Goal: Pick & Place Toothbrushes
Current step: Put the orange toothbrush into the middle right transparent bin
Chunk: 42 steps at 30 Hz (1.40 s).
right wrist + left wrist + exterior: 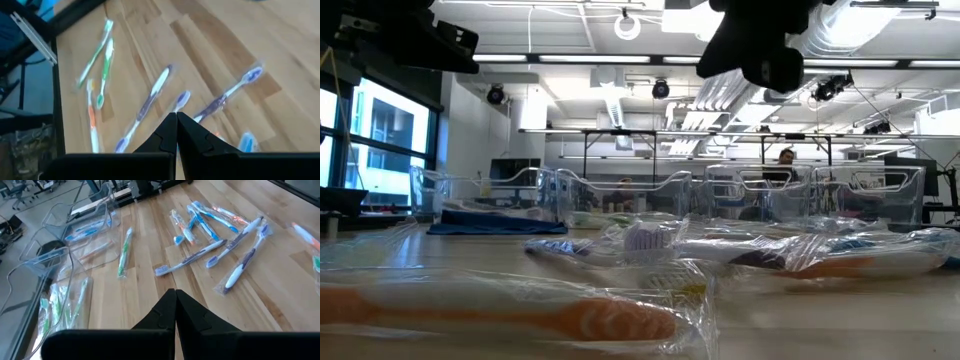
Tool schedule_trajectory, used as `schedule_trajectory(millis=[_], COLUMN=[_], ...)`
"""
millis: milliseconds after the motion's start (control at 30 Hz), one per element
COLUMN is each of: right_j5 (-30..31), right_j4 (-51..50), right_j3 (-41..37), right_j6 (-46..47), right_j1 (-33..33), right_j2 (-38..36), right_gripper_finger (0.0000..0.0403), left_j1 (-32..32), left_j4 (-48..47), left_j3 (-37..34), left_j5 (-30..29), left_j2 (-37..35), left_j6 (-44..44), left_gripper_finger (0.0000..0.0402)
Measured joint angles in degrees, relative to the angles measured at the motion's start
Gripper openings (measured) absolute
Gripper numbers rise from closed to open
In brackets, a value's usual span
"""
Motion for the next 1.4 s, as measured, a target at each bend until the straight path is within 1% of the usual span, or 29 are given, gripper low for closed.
schedule_trajectory(millis=[167,467,533,667,833,967,1133,1400], right_j5=[-0.27,0.63,0.45,1.04,0.35,-0.93,-0.77,-0.36], right_j4=[-0.03,-0.27,-2.85,-11.15,-19.05,-23.58,-26.82,-26.91], right_j3=[0.0,-0.02,-0.02,-0.02,-0.02,-0.02,-0.02,-0.02], right_j6=[-0.19,0.71,3.06,8.7,14.25,14.32,14.23,13.11], right_j1=[1.28,1.47,1.57,2.53,3.81,4.55,4.46,4.36], right_j2=[1.84,1.71,1.68,1.68,1.68,1.68,1.68,1.68], right_gripper_finger=[0.0002,0.0002,0.0002,0.0002,0.0002,0.0002,0.0002,0.0002], left_j1=[0.02,0.02,0.02,0.0,0.01,0.01,0.02,0.02], left_j4=[-0.11,-0.89,-1.68,-3.39,-3.41,-3.41,-3.39,-3.39], left_j3=[0.0,0.0,0.0,-0.02,-0.02,-0.02,-0.02,-0.02], left_j5=[0.0,0.03,1.06,3.91,2.17,0.09,-0.22,-0.22], left_j2=[0.01,-0.01,-0.02,0.0,0.01,-0.01,0.0,0.0], left_j6=[0.0,0.46,0.47,0.47,0.48,0.47,0.5,0.5], left_gripper_finger=[0.0001,0.0001,0.0001,0.0001,0.0001,0.0001,0.0001,0.0001])
